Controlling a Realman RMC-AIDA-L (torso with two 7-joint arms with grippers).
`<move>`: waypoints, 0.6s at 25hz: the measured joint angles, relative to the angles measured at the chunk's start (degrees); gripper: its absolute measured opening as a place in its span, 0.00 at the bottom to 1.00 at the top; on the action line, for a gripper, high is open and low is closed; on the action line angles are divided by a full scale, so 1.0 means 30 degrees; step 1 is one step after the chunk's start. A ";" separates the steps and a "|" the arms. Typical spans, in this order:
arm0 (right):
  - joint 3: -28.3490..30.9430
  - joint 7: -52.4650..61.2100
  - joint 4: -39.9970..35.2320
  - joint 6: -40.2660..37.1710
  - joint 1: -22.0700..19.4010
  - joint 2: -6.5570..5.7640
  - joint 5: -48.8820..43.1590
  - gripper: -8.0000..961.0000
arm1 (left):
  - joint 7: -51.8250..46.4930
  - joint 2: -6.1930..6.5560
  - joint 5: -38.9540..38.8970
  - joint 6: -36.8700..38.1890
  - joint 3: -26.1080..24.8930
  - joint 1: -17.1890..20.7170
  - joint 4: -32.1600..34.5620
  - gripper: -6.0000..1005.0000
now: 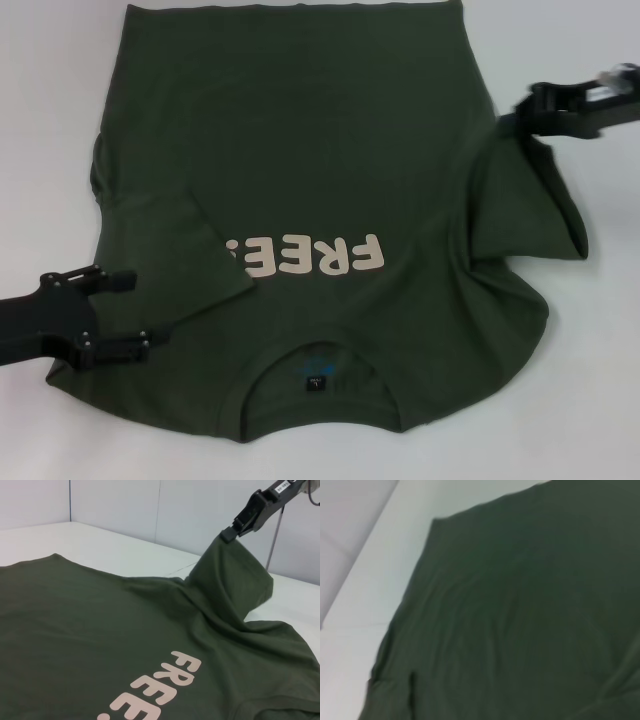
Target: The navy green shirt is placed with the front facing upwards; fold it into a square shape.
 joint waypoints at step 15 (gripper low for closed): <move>0.1584 0.0063 0.0421 0.0812 -0.1146 -0.1837 -0.0065 0.01 | -0.0407 0.0032 0.0002 -0.0005 0.0152 -0.0263 0.0049 0.88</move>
